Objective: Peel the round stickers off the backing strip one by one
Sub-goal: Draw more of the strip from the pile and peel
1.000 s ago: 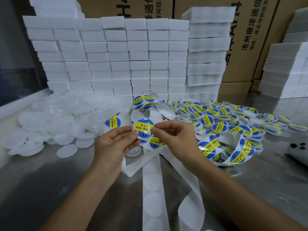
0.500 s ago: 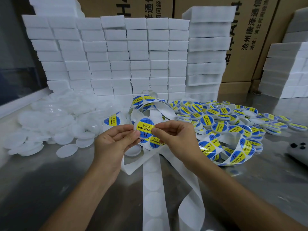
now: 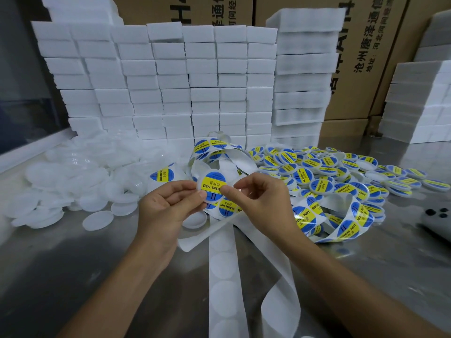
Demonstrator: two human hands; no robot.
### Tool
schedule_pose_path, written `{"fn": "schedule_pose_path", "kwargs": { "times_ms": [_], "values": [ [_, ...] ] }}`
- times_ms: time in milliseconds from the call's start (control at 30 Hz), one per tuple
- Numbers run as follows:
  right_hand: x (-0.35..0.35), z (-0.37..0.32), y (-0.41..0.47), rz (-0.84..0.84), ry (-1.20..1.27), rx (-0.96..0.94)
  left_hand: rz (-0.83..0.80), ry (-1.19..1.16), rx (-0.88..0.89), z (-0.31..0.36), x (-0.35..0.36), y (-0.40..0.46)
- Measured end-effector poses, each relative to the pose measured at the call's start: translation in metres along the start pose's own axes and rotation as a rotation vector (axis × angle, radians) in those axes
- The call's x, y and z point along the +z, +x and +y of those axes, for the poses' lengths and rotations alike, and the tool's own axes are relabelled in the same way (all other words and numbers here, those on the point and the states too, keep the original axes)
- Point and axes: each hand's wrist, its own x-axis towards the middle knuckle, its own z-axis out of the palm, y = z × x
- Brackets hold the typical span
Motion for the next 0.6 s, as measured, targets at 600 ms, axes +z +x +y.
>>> {"fn": "schedule_pose_path", "kwargs": {
  "times_ms": [600],
  "values": [
    [0.009, -0.007, -0.006, -0.085, 0.185, -0.023, -0.132, -0.134, -0.161, 0.0, 0.014, -0.01]
  ]
}}
